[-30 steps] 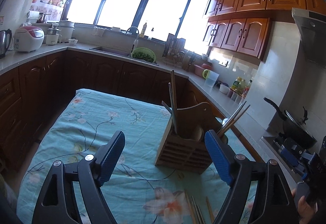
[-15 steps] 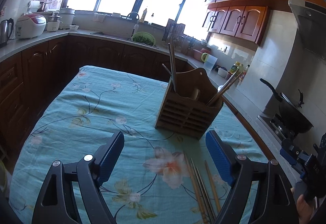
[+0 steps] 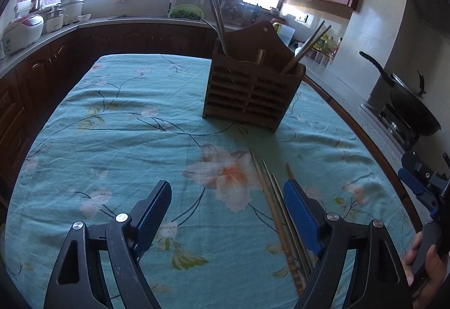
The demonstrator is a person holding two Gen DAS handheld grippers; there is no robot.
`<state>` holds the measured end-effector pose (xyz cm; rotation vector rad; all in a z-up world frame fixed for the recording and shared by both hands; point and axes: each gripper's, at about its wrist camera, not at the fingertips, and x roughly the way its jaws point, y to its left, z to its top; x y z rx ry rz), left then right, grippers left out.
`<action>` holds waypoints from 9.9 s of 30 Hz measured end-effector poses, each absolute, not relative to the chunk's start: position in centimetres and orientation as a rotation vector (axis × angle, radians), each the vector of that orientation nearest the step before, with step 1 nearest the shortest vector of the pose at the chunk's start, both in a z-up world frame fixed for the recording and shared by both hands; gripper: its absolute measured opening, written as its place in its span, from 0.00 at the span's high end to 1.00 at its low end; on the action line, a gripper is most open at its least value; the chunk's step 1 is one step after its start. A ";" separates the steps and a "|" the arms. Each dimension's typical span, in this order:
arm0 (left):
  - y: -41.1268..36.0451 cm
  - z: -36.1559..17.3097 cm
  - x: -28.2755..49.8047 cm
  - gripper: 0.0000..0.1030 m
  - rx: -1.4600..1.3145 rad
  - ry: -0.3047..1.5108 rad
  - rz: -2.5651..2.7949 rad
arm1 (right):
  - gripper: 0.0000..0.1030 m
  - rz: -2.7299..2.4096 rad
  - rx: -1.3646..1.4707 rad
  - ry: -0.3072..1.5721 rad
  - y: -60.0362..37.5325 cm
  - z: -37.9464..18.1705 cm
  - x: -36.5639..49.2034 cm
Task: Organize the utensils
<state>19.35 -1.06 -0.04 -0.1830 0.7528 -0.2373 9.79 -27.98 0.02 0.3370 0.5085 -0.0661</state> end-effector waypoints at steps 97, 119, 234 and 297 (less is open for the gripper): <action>5.3 8.8 16.0 0.96 -0.253 0.558 -0.378 | 0.95 0.080 0.215 0.465 -24.0 7.8 14.5; 5.6 9.9 17.8 0.96 -0.248 0.481 -0.361 | 0.95 0.089 0.201 0.421 -24.4 9.5 15.1; 2.5 0.0 16.3 0.28 -0.308 0.466 -0.138 | 0.15 0.026 0.307 0.488 -25.0 0.4 15.3; 1.0 -1.2 1.9 0.01 -0.027 0.333 0.044 | 0.00 -0.088 0.063 0.241 -22.1 -2.1 1.2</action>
